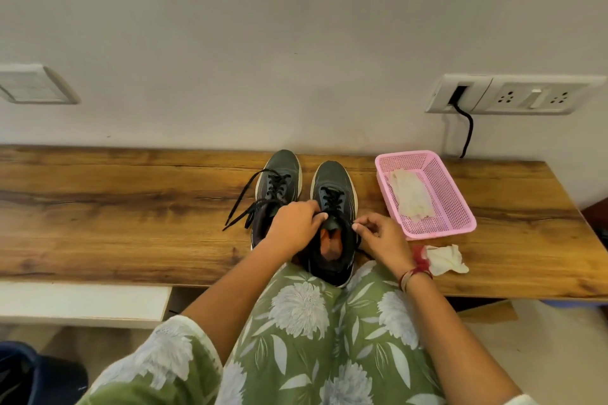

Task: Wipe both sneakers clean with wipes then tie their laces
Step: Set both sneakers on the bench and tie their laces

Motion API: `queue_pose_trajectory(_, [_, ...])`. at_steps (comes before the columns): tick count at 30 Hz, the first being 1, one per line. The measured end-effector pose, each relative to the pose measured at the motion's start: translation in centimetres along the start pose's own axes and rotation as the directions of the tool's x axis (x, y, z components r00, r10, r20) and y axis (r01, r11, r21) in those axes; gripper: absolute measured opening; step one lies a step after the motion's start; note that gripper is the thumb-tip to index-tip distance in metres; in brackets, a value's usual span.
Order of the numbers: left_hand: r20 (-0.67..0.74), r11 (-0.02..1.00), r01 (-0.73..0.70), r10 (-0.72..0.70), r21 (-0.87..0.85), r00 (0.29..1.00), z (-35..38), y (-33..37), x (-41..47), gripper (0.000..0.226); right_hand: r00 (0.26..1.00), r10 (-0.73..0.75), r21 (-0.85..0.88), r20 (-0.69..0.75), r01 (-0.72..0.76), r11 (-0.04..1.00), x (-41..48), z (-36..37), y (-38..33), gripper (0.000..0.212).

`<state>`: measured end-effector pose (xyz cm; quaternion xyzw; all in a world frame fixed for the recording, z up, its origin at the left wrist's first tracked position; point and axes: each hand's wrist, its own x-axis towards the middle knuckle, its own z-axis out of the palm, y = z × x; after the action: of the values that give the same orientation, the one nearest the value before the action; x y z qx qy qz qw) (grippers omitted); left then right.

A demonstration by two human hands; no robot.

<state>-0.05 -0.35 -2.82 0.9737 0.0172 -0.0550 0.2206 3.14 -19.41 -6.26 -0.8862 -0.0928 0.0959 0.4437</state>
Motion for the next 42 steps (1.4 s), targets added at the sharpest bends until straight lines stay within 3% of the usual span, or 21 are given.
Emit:
queue_pose_trajectory(6, [0.174, 0.952, 0.153, -0.109, -0.264, 0.979, -1.8, -0.6, 0.9, 0.014, 0.995, 0.101, 0.286, 0.005, -0.098, 0.953, 0.4, -0.3, -1.2, 0.010])
queue_pose_trajectory(11, [0.133, 0.984, 0.138, -0.122, -0.112, 0.983, -2.7, -0.4, 1.2, 0.013, 0.991, 0.122, 0.237, 0.054, -0.132, 0.962, 0.9, -0.4, -0.7, 0.011])
queue_pose_trajectory(13, [0.138, 0.986, 0.152, -0.141, -0.069, 0.980, -2.6, -0.3, 1.3, 0.014, 0.981, 0.179, 0.362, 0.068, -0.192, 0.912, 0.6, -0.7, -0.9, 0.012])
queue_pose_trajectory(16, [0.194, 0.948, 0.230, -0.189, -0.218, 0.963, -2.6, -0.4, 1.5, 0.033, 0.970, 0.227, 0.626, 0.090, -0.232, 0.744, 0.2, -0.9, -2.2, 0.014])
queue_pose_trajectory(19, [0.254, 0.813, 0.307, -0.203, -0.495, 0.946, -2.7, -0.2, 1.7, 0.035, 0.974, 0.187, 0.790, 0.128, -0.214, 0.575, 0.4, -0.6, -3.3, 0.014])
queue_pose_trajectory(21, [0.245, 0.651, 0.331, -0.222, -0.683, 0.944, -2.4, 0.1, 2.0, 0.029, 0.974, 0.152, 0.855, 0.165, -0.219, 0.470, 0.7, -0.2, -3.9, 0.010])
queue_pose_trajectory(23, [0.213, 0.547, 0.303, -0.224, -0.780, 0.951, -1.5, 0.3, 2.4, 0.029, 0.968, 0.160, 0.918, 0.192, -0.235, 0.319, 0.9, 0.3, -4.3, 0.010])
queue_pose_trajectory(25, [0.188, 0.430, 0.271, -0.227, -0.861, 0.956, -0.3, 0.8, 2.2, 0.028, 0.964, 0.188, 0.941, 0.191, -0.234, 0.243, 1.0, 0.8, -4.5, 0.014])
queue_pose_trajectory(29, [0.130, 0.210, 0.182, -0.241, -0.961, 0.962, 1.6, 1.7, 1.6, 0.024, 0.977, 0.161, 0.939, 0.140, -0.182, 0.290, 1.4, 1.6, -4.6, 0.014])
queue_pose_trajectory(32, [0.041, 0.245, 0.104, -0.249, -0.964, 0.968, 2.5, 1.3, 1.7, 0.022, 0.984, 0.148, 0.927, 0.101, -0.147, 0.345, 1.4, 2.0, -4.1, 0.015])
queue_pose_trajectory(38, [-0.003, 0.268, 0.056, -0.216, -0.962, 0.976, 3.1, 0.5, 1.6, 0.020, 0.992, 0.123, 0.911, 0.033, -0.080, 0.404, 0.8, 2.8, -4.0, 0.020])
queue_pose_trajectory(42, [-0.009, 0.192, 0.040, -0.251, -0.981, 0.968, 2.8, 0.5, 1.6, 0.016, 0.992, 0.125, 0.875, -0.018, -0.045, 0.482, 0.5, 3.2, -3.6, 0.025])
